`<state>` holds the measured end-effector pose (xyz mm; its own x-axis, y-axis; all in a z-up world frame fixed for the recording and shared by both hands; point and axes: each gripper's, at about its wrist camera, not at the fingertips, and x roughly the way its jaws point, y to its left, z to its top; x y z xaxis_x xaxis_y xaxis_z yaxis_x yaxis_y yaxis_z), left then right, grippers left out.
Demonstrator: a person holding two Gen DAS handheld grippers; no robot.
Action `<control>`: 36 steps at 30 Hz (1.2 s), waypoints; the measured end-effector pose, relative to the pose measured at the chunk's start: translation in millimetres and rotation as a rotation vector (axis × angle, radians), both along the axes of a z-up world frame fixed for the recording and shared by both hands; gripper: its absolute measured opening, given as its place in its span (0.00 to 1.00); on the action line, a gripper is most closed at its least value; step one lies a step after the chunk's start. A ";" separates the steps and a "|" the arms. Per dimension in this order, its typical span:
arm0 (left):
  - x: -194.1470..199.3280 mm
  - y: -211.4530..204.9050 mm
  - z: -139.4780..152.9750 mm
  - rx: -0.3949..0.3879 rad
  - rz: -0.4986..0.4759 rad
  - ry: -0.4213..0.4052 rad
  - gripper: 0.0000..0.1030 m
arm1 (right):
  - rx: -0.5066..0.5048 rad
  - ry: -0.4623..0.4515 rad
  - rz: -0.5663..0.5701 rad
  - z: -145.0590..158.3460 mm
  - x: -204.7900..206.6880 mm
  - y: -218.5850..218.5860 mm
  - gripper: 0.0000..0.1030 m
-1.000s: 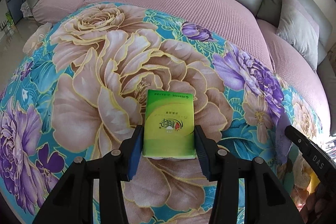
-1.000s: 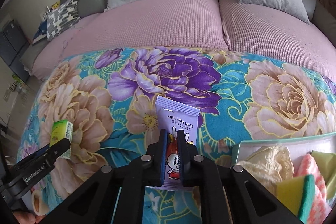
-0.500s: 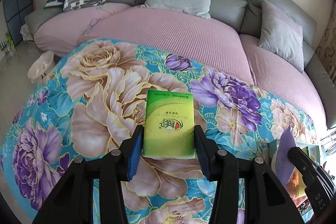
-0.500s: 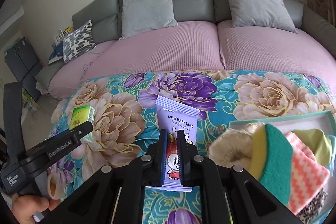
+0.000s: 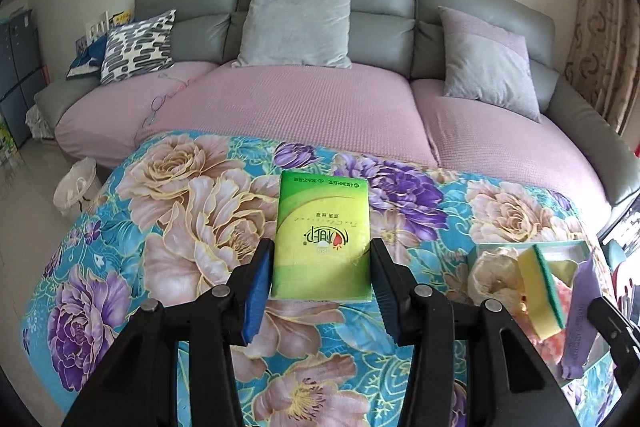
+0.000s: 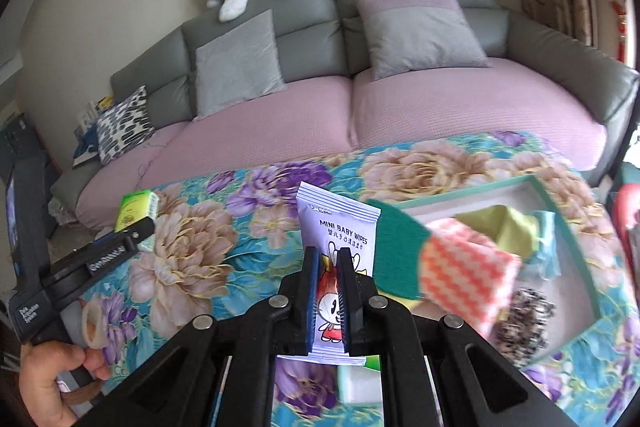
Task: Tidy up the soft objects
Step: 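Carry the tissue pack and purple wipes pouch over the tray with both tools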
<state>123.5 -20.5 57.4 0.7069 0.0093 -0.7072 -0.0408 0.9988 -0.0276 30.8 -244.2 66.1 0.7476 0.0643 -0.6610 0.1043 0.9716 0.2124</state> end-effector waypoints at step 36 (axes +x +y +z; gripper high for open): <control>-82.4 -221.5 -25.7 0.072 -0.630 0.098 0.48 | 0.088 0.057 -0.431 -38.5 -45.5 -179.4 0.09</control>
